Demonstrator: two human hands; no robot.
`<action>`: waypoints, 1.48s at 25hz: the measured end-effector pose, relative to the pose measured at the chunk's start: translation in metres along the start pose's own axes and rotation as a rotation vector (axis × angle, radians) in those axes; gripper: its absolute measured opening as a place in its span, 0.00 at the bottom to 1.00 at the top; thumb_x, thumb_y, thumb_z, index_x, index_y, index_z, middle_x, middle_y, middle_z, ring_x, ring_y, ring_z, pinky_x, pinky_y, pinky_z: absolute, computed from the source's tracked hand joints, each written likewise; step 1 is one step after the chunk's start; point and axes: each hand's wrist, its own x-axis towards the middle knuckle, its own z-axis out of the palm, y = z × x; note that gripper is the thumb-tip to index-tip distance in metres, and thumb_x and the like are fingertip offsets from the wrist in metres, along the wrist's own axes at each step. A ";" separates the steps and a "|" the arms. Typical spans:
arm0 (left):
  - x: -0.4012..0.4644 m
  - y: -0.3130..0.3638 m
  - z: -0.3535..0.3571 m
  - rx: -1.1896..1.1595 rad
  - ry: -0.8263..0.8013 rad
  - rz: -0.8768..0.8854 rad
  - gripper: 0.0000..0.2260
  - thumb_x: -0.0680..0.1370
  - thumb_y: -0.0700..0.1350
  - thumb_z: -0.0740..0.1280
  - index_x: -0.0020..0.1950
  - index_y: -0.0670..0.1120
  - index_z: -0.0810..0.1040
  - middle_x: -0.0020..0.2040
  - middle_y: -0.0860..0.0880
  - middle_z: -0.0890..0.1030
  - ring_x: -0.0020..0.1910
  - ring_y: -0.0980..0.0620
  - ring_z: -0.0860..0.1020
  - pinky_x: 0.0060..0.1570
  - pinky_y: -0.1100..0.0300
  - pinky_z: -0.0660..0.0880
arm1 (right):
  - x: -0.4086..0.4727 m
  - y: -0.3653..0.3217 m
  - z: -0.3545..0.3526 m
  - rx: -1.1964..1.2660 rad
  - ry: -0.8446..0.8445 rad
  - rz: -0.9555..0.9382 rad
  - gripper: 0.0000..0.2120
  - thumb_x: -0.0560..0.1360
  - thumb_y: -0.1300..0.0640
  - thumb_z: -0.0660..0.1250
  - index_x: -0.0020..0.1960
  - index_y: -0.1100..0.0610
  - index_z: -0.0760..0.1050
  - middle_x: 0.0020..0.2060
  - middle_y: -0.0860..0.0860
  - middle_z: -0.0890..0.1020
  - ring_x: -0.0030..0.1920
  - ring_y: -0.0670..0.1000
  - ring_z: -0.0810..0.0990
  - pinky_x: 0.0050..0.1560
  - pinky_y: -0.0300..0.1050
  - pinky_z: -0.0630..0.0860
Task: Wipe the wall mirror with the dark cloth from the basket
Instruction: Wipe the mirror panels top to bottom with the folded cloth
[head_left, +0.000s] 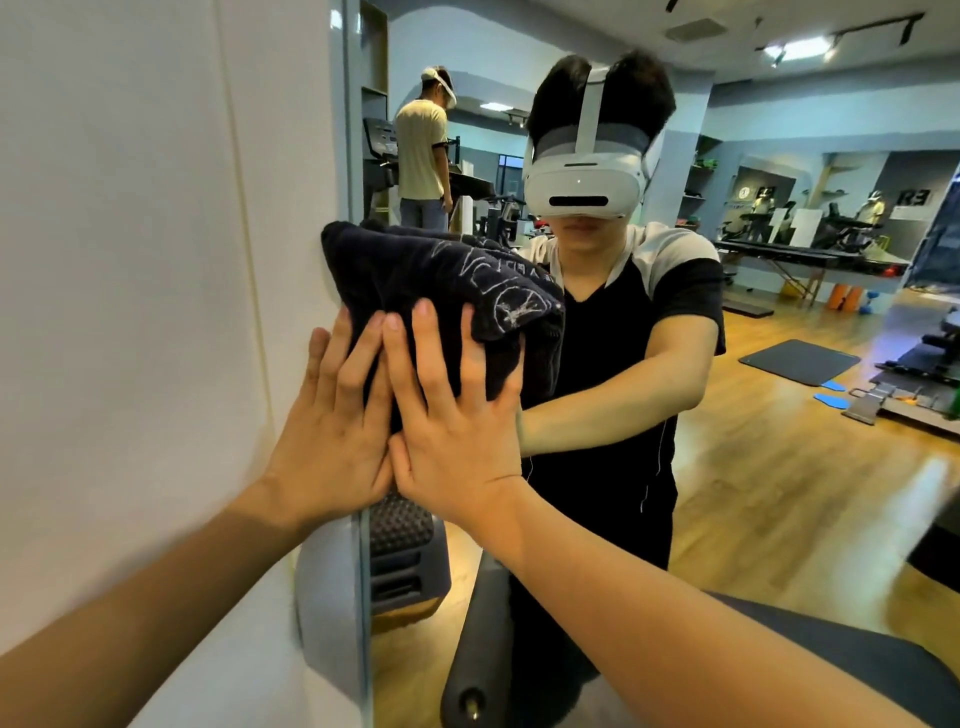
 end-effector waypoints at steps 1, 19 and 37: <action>-0.010 0.004 0.002 -0.021 -0.020 -0.009 0.37 0.78 0.49 0.62 0.80 0.35 0.51 0.79 0.37 0.51 0.80 0.33 0.46 0.77 0.32 0.52 | -0.010 -0.003 0.003 0.004 -0.015 -0.007 0.39 0.76 0.44 0.59 0.84 0.55 0.53 0.81 0.58 0.50 0.78 0.66 0.54 0.75 0.75 0.53; 0.009 0.008 -0.014 -0.065 -0.095 0.053 0.41 0.74 0.53 0.67 0.79 0.35 0.53 0.80 0.31 0.49 0.80 0.30 0.44 0.78 0.36 0.48 | -0.013 0.024 -0.017 0.095 0.011 0.030 0.45 0.68 0.44 0.66 0.83 0.49 0.57 0.83 0.56 0.53 0.83 0.59 0.47 0.80 0.64 0.52; 0.057 0.194 0.062 -0.108 0.146 0.141 0.38 0.80 0.55 0.58 0.81 0.35 0.47 0.81 0.34 0.41 0.79 0.28 0.41 0.75 0.30 0.45 | -0.111 0.196 -0.042 -0.039 0.125 0.013 0.34 0.76 0.44 0.58 0.81 0.50 0.61 0.81 0.54 0.59 0.83 0.56 0.53 0.81 0.55 0.50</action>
